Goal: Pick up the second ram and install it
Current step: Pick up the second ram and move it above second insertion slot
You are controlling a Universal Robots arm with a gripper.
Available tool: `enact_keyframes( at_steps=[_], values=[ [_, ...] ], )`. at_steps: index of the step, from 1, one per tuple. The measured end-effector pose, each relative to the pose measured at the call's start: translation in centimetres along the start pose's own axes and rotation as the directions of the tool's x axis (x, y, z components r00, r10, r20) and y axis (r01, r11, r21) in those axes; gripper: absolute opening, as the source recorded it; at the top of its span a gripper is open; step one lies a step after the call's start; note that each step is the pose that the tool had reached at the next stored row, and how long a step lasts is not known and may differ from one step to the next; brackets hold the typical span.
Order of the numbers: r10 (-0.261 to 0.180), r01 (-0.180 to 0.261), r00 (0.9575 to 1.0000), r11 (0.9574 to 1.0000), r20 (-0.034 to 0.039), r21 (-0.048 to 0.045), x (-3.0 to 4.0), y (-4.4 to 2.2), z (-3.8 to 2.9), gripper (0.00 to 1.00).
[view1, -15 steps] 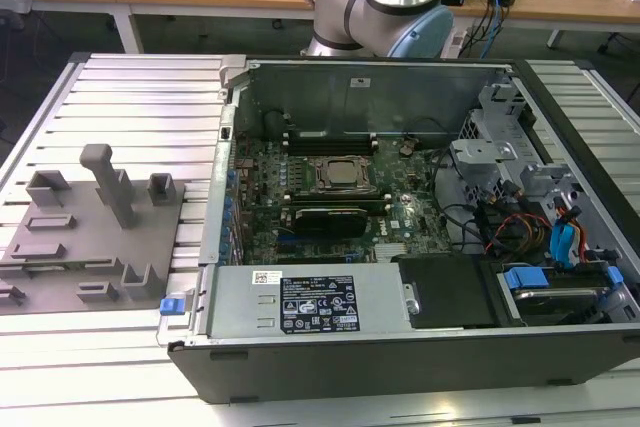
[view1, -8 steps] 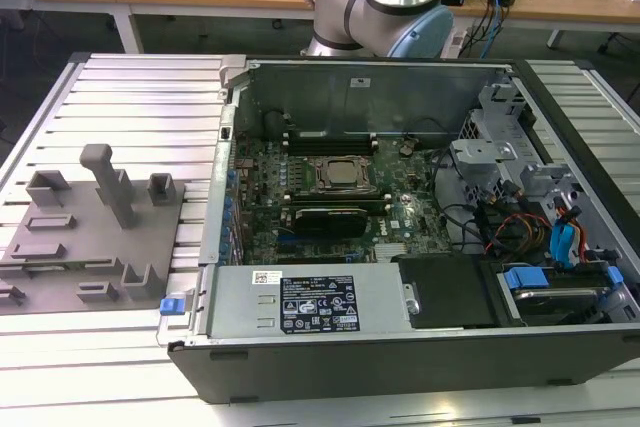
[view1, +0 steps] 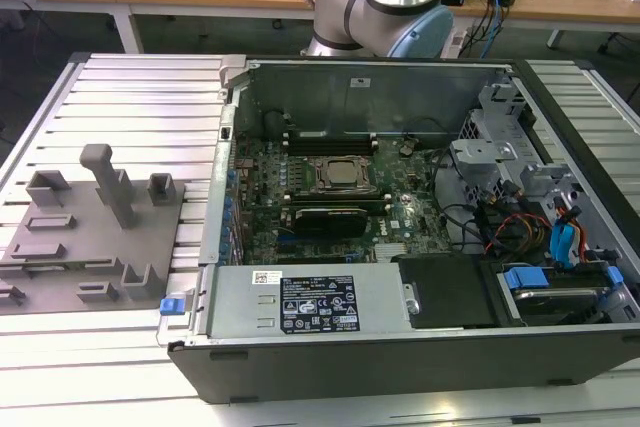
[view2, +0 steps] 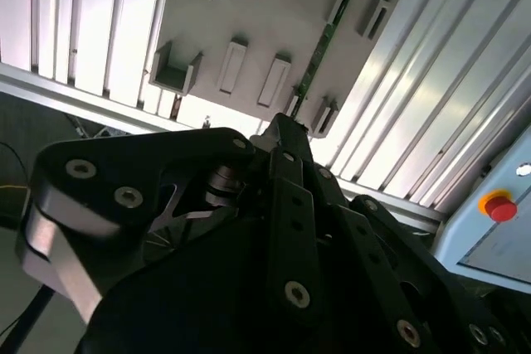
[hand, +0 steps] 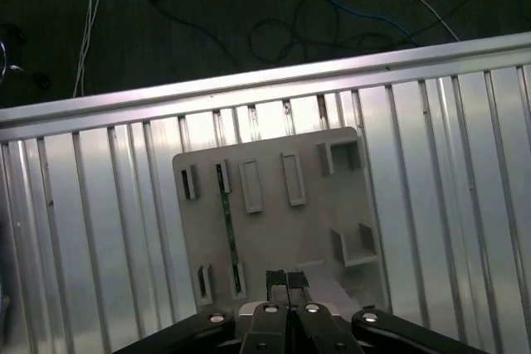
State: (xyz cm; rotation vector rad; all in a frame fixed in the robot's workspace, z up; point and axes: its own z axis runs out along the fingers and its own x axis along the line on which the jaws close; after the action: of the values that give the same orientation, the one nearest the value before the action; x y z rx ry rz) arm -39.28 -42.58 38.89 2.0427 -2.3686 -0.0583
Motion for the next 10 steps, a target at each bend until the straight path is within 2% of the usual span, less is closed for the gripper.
enact_keyframes(
  at_steps=[1,2,3,5,8,10],
  values=[
    [-0.007,0.007,1.0000,1.0000,-0.0006,-0.0001,0.00,0.00,0.00,0.11],
    [-0.010,0.010,0.9999,0.9999,-0.0070,0.0007,-0.02,0.00,0.00,0.11],
    [-0.011,0.011,0.9997,0.9999,-0.0237,0.0031,-0.01,0.00,0.00,0.11],
    [-0.011,0.012,0.9996,0.9999,-0.0240,0.0031,0.00,0.00,0.00,0.11],
    [-0.018,0.018,0.9998,0.9998,-0.0119,0.0012,0.00,0.00,-0.01,0.11],
    [-0.023,0.023,0.9997,0.9997,-0.0110,0.0011,-0.01,0.00,0.00,0.11]
  ],
)
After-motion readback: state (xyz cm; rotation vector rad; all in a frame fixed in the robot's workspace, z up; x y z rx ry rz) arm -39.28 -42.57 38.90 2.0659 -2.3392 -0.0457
